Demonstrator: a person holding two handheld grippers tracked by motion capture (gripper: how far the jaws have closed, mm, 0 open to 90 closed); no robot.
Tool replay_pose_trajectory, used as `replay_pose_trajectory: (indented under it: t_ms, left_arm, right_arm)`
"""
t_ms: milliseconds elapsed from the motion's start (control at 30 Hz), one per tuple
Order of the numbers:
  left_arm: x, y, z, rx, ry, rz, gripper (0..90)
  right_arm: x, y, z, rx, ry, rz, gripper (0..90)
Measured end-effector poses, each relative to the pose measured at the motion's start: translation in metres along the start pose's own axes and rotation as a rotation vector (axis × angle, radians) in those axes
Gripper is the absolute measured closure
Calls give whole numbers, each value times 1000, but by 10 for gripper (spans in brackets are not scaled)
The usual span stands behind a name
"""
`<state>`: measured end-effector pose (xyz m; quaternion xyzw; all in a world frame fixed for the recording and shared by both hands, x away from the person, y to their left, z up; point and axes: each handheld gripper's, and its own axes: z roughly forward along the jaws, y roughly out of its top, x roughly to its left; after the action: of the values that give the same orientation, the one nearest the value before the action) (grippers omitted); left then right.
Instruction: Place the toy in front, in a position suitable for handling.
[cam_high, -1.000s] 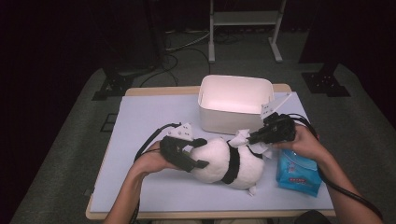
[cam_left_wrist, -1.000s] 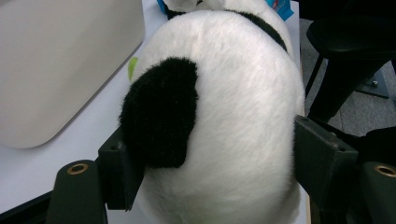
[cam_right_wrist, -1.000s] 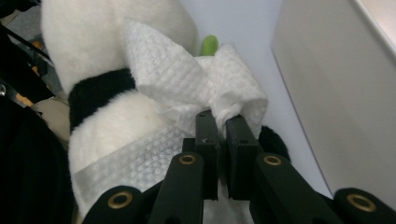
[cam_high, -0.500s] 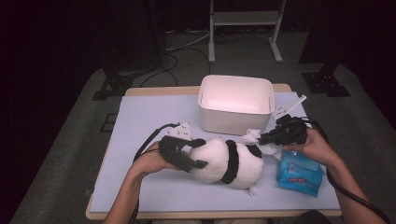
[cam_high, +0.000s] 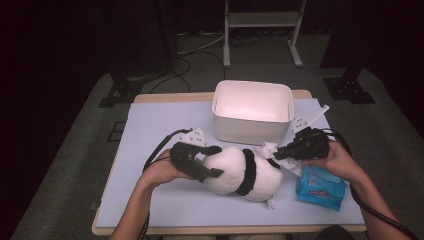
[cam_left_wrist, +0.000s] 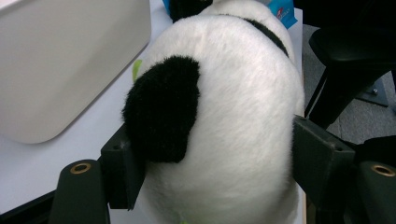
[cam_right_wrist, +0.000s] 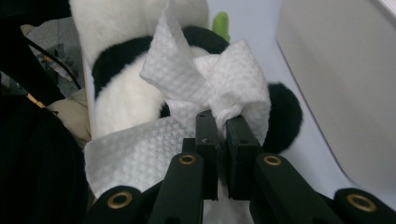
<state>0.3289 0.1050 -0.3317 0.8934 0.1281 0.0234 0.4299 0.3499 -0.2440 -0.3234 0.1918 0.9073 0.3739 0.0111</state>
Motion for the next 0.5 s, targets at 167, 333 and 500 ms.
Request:
replay_pose_trajectory:
  t_ms: [167, 333, 500]
  left_arm:
    - [-1, 4, 1, -6, 0, 1, 277]
    - [0, 5, 2, -2, 1, 2, 277]
    - [1, 4, 3, -3, -2, -3, 277]
  right_arm:
    - [8, 15, 5, 0, 22, -40, 847]
    - [14, 27, 15, 11, 43, -74, 847]
    - [16, 35, 23, 10, 63, -90, 847]
